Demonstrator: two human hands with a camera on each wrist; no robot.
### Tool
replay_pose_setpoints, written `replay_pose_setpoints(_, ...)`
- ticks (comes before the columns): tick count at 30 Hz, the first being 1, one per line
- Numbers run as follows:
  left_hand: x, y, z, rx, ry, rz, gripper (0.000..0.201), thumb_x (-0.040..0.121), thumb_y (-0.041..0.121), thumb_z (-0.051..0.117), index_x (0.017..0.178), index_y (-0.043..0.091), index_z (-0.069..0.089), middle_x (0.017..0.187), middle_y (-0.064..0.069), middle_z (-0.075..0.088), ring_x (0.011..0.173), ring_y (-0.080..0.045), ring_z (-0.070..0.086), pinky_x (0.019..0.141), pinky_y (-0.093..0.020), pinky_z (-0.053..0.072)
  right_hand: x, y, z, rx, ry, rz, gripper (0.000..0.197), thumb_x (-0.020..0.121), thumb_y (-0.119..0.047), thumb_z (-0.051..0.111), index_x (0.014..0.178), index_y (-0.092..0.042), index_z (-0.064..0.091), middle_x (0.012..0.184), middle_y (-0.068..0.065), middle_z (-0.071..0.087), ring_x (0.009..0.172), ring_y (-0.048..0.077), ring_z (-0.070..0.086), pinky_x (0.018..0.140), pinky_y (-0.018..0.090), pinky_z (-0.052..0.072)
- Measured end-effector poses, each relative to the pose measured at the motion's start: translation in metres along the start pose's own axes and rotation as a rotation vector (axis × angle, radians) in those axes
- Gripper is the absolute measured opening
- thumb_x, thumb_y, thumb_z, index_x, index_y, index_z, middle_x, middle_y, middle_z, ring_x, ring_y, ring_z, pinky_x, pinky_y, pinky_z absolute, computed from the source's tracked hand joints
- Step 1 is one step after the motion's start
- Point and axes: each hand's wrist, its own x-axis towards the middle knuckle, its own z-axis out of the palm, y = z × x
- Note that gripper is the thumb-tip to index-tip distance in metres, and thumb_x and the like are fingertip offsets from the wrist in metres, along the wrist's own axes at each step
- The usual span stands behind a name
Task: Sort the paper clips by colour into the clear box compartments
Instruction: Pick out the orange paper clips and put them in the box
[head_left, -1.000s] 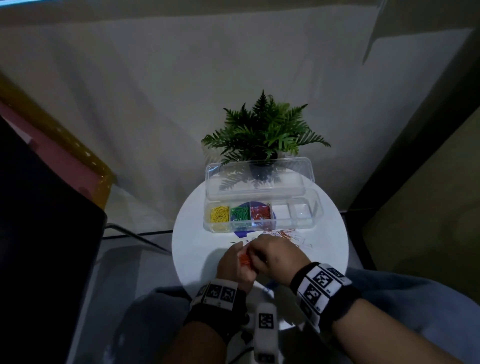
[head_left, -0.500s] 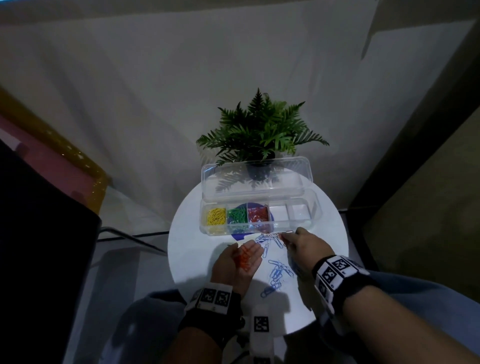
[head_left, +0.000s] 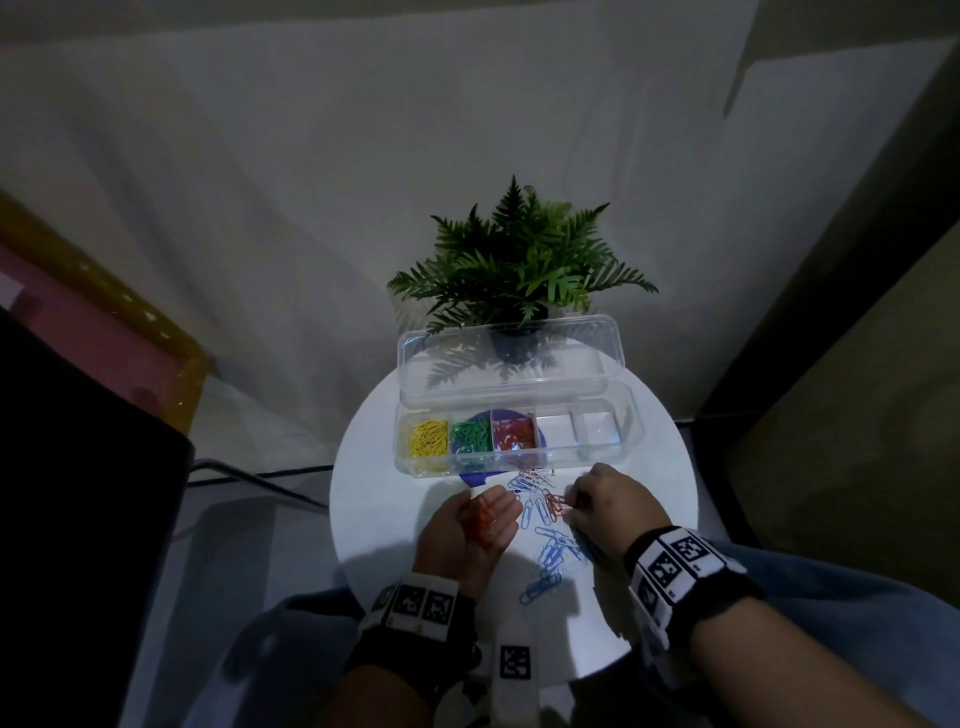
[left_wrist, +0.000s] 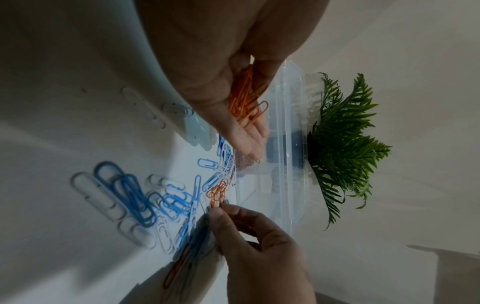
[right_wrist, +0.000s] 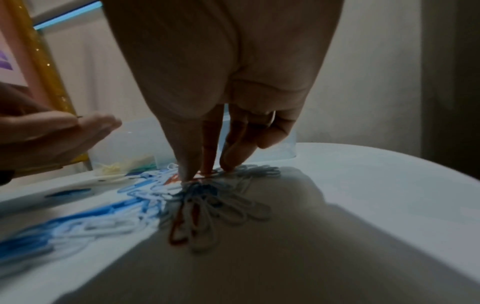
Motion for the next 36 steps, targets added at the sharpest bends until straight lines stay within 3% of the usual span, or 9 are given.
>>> replay_pose_setpoints(3, 0.000, 0.001, -0.002, 0.003, -0.008, 0.000, 0.041, 0.100, 0.023, 0.029, 0.088, -0.002, 0.060, 0.066, -0.013, 0.071, 0.071, -0.024, 0.070, 0.075, -0.029, 0.044, 0.001, 0.003, -0.002, -0.002, 0.068, 0.004, 0.023, 0.088, -0.024, 0.056, 0.108, -0.017, 0.065, 0.108, 0.007, 0.055, 0.098, 0.031, 0.060, 0.087, 0.035, 0.047)
replay_pose_setpoints(5, 0.000, 0.002, -0.003, -0.004, -0.003, 0.006, 0.041, 0.100, 0.023, 0.029, 0.087, -0.002, 0.060, 0.065, -0.013, 0.071, 0.057, -0.021, 0.070, 0.074, -0.029, 0.044, 0.002, 0.004, -0.003, 0.056, 0.104, 0.013, 0.024, 0.085, -0.023, 0.059, 0.108, -0.018, 0.065, 0.109, 0.006, 0.056, 0.098, 0.030, 0.061, 0.088, 0.034, 0.047)
replay_pose_setpoints(11, 0.002, 0.001, -0.004, 0.005, 0.007, 0.016, 0.041, 0.099, 0.023, 0.029, 0.087, -0.001, 0.060, 0.065, -0.012, 0.071, 0.055, -0.020, 0.070, 0.076, -0.029, 0.044, -0.001, -0.010, -0.002, -0.082, 0.089, -0.020, 0.041, 0.076, -0.049, 0.064, 0.107, -0.023, 0.065, 0.111, 0.000, 0.052, 0.101, 0.024, 0.058, 0.089, 0.031, 0.045)
replay_pose_setpoints(14, 0.002, 0.002, -0.003, 0.007, 0.009, 0.017, 0.041, 0.099, 0.022, 0.030, 0.086, -0.002, 0.060, 0.065, -0.012, 0.071, 0.059, -0.022, 0.070, 0.075, -0.029, 0.044, 0.000, -0.013, -0.001, -0.073, 0.101, -0.044, 0.028, 0.083, -0.040, 0.061, 0.106, -0.025, 0.068, 0.112, 0.002, 0.052, 0.102, 0.025, 0.058, 0.087, 0.031, 0.046)
replay_pose_setpoints(18, 0.002, 0.001, -0.003, 0.026, 0.012, 0.019, 0.041, 0.100, 0.022, 0.030, 0.087, -0.002, 0.060, 0.065, -0.013, 0.071, 0.081, -0.024, 0.061, 0.075, -0.029, 0.044, 0.004, -0.015, 0.000, -0.019, 0.087, -0.005, 0.020, 0.089, -0.027, 0.054, 0.099, -0.020, 0.070, 0.110, 0.005, 0.053, 0.098, 0.027, 0.060, 0.082, 0.032, 0.049)
replay_pose_setpoints(25, 0.007, -0.001, -0.005, 0.037, 0.021, 0.031, 0.041, 0.099, 0.023, 0.030, 0.086, -0.001, 0.061, 0.065, -0.011, 0.071, 0.055, -0.018, 0.070, 0.076, -0.029, 0.045, 0.002, -0.008, 0.003, 0.079, -0.014, -0.018, 0.020, 0.091, -0.023, 0.055, 0.097, -0.007, 0.065, 0.104, 0.010, 0.052, 0.097, 0.026, 0.059, 0.084, 0.030, 0.044)
replay_pose_setpoints(30, 0.009, -0.002, -0.008, 0.064, 0.035, 0.034, 0.042, 0.100, 0.024, 0.028, 0.087, 0.001, 0.060, 0.065, -0.009, 0.072, 0.063, -0.021, 0.070, 0.075, -0.029, 0.044, -0.003, -0.006, -0.005, 0.284, 0.048, 0.031, 0.014, 0.081, -0.021, 0.069, 0.070, -0.016, 0.062, 0.077, -0.004, 0.056, 0.075, 0.014, 0.057, 0.068, 0.019, 0.040)
replay_pose_setpoints(33, 0.006, -0.003, -0.007, 0.071, 0.040, 0.037, 0.042, 0.099, 0.023, 0.027, 0.087, 0.001, 0.060, 0.064, -0.009, 0.071, 0.061, -0.019, 0.070, 0.078, -0.030, 0.044, -0.011, -0.013, -0.013, 0.369, 0.130, -0.001, 0.014, 0.083, -0.019, 0.064, 0.070, -0.021, 0.060, 0.072, -0.004, 0.062, 0.066, 0.008, 0.055, 0.055, 0.012, 0.036)
replay_pose_setpoints(36, 0.006, -0.006, -0.006, 0.067, 0.044, 0.039, 0.041, 0.100, 0.022, 0.028, 0.090, -0.001, 0.059, 0.070, -0.012, 0.072, 0.081, -0.023, 0.062, 0.085, -0.034, 0.044, -0.021, -0.032, -0.016, 0.372, 0.103, -0.158, 0.013, 0.081, -0.018, 0.066, 0.071, -0.023, 0.060, 0.069, -0.006, 0.061, 0.058, -0.005, 0.053, 0.058, 0.005, 0.037)
